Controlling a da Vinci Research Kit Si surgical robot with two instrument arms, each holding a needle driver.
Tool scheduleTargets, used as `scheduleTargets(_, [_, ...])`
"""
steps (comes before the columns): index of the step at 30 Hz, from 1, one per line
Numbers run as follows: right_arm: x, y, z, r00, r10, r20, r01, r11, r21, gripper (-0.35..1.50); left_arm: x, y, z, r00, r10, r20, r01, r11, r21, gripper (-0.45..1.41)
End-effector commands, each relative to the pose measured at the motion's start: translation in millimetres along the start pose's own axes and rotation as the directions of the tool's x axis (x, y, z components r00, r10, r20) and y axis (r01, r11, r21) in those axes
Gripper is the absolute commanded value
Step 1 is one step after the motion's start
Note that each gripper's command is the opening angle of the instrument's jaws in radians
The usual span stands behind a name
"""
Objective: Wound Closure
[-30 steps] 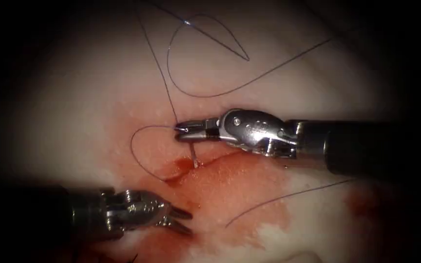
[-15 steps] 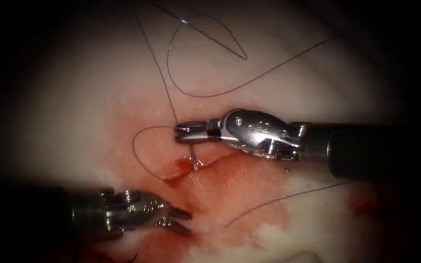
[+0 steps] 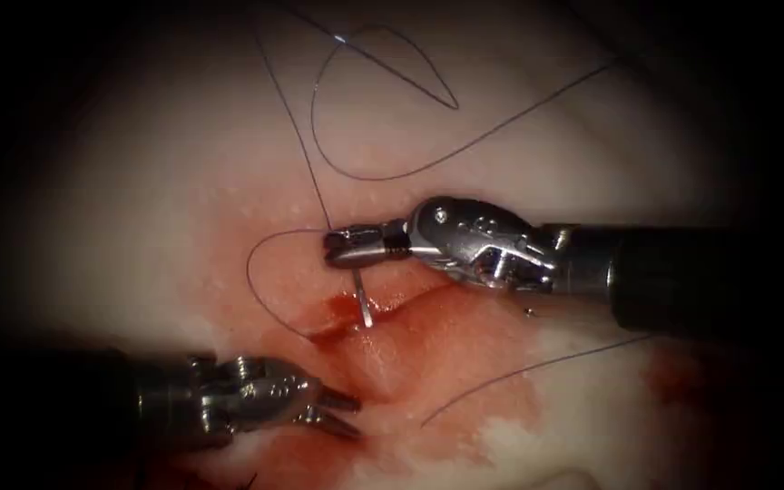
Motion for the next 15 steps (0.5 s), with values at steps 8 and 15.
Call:
scheduleTargets(8, [-0.7,-0.1,1.0,0.996,0.085,0.028,-0.086,0.996,0.022,-0.35,0.0,-0.1,0.7,1.0,0.001,0.0,-0.001,1.0,-0.002,0.19])
scheduleTargets(15, [-1.0,-0.5,0.8,0.982,0.183,0.044,-0.184,0.983,0.022,-0.35,-0.1,-0.1,0.6,1.0,0.002,0.0,-0.002,1.0,-0.003,0.17])
